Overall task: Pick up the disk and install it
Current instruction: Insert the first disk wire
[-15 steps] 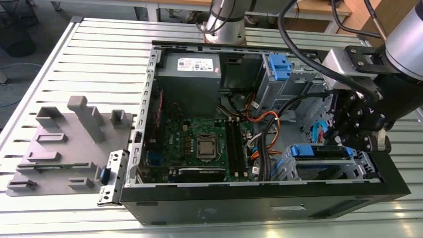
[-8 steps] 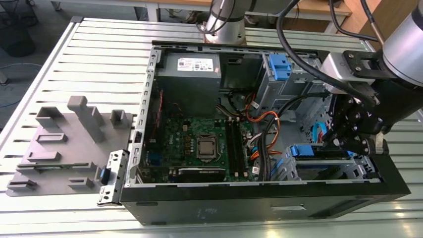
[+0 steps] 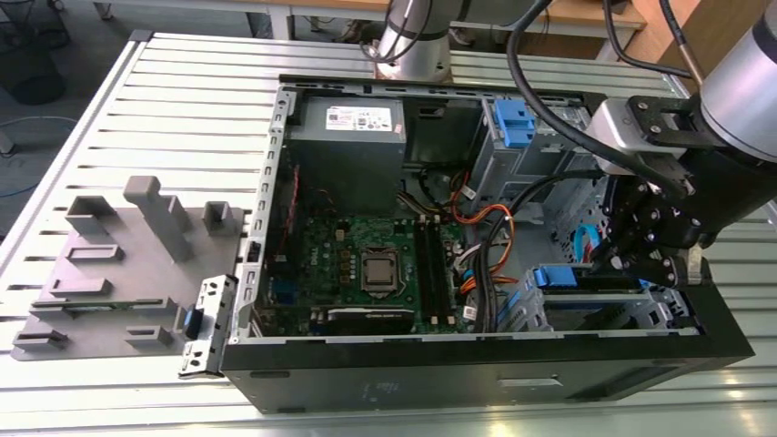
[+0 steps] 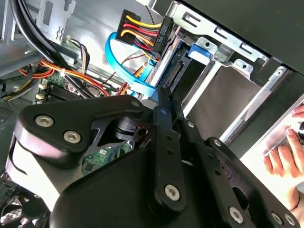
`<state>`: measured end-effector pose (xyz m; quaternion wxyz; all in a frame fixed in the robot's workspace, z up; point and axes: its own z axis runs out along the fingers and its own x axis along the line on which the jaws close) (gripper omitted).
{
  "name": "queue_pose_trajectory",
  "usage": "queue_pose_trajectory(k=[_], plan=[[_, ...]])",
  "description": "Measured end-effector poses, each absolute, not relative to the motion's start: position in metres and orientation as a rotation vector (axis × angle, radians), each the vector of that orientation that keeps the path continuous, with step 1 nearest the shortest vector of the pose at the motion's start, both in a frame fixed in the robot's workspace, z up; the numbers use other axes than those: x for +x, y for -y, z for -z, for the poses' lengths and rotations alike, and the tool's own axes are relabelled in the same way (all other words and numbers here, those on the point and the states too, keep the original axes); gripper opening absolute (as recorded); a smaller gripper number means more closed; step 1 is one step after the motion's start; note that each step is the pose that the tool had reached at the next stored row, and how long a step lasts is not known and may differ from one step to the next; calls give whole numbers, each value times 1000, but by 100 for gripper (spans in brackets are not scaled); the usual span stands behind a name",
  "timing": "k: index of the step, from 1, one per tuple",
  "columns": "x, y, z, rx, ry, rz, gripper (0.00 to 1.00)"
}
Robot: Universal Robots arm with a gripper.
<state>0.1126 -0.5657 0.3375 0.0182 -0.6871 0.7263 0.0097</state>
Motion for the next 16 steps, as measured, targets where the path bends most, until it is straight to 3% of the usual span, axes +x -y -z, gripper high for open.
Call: queue_pose_trajectory(k=[11, 12, 14, 15, 16], plan=[[113, 566, -329, -2134, -2254, -31, 17], [113, 566, -329, -2134, -2255, -31, 23], [113, 566, -329, -2134, -2255, -31, 23], [113, 566, -329, -2135, -2255, -30, 29], [113, 566, -329, -2135, -2255, -30, 29]])
